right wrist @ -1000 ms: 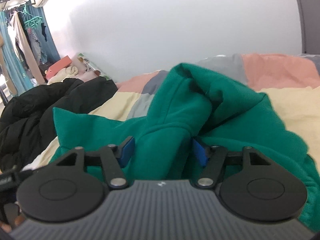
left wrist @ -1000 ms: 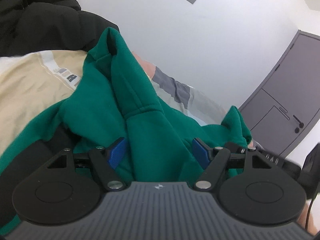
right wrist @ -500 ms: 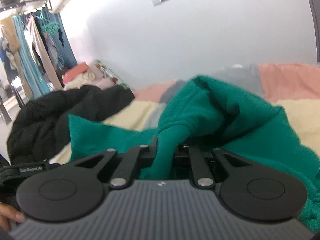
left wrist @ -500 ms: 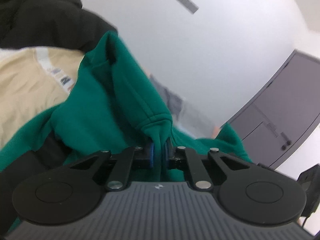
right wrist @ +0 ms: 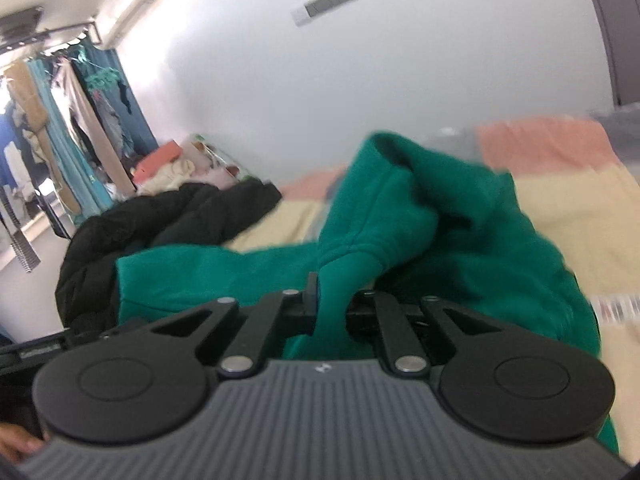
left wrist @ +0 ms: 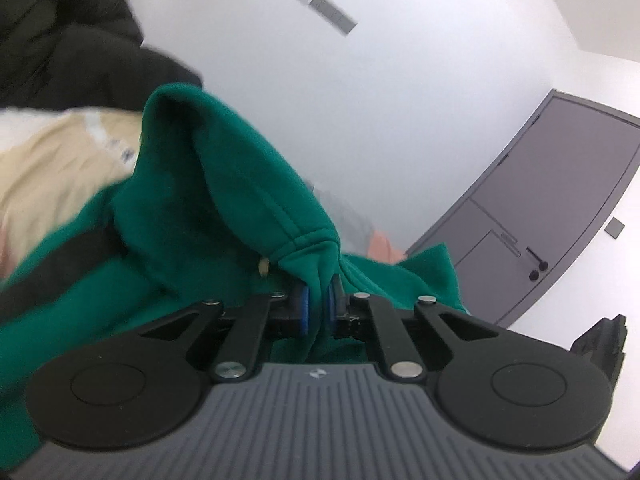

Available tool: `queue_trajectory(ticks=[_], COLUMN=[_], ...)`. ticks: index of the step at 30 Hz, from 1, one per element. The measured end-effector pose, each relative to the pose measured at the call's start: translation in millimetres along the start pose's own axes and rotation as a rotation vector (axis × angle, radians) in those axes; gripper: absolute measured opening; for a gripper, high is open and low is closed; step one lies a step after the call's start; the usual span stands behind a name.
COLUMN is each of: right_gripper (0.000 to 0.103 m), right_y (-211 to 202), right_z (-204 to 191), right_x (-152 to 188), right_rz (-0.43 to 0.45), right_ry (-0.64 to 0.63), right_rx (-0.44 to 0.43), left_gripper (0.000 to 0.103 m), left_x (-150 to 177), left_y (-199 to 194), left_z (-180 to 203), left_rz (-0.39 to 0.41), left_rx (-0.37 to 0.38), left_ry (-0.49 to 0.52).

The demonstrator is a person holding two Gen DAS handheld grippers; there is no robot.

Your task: Fold large clothes

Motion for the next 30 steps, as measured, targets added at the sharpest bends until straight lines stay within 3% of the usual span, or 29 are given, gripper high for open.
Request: queue_trajectory(ticks=[8,13,14,16,17,18,19,24,30], right_gripper=[0.013,0.016,0.02,0.027,0.039,0.045,0.055,0.055,0.055], right_y=[7.1,6.3,0.8,-7.2,-11.4,-16.4,-20.2,-22.4,-1.4], right_z=[12.2,14.5,15.6,10.8,8.9,6.1,4.4,-1.9,-0.2], right_x=[37.4,44.0,43.8,39.1,36.8,34.2,32.6,19.5,-1.9], right_rz=[-0.125,-0.145,-0.142,-0.127,-0.113,-0.09,-0.069,0.002,0.052], right_ry=[0.017,0.027,0.027,0.0,-0.019,-0.039,-0.054,-0.097,-0.104], right_rx=[0.092,0.099,0.099,0.105,0.111,0.11,0.102,0.079,0.096], left_gripper=[0.011,0.013,0.016,0.035,0.055,0.065,0.066,0.069,0.074], left_x=[32.1,36.3,35.5,30.5,27.7,26.1,24.2,7.9,-18.6], left_y=[11.8,9.4,7.9,4.1,0.9,-2.1,-5.7,-5.0,8.6], left_z=[-0.5,4.3,3.6,4.1,4.2,4.3,5.2,1.6,-8.3], left_rz=[-0.103,-0.105,-0.094,-0.082,-0.075,-0.062,-0.044,-0.004,0.053], left_rx=[-0.143,-0.138,-0.135,-0.128,-0.122,-0.112,-0.099,-0.051,-0.055], left_ry=[0.024,0.051,0.058,0.067,0.061,0.056,0.052,0.04,0.013])
Point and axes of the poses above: each gripper's, at about its wrist camera, not at the fingertips, and y roughly the way its jaws point, z to its right, x to its underside, the point moved 1 cm from there along y, roughly the way its jaws point, and after that the axes turned 1 degree about -z, right-handed, at the moved point
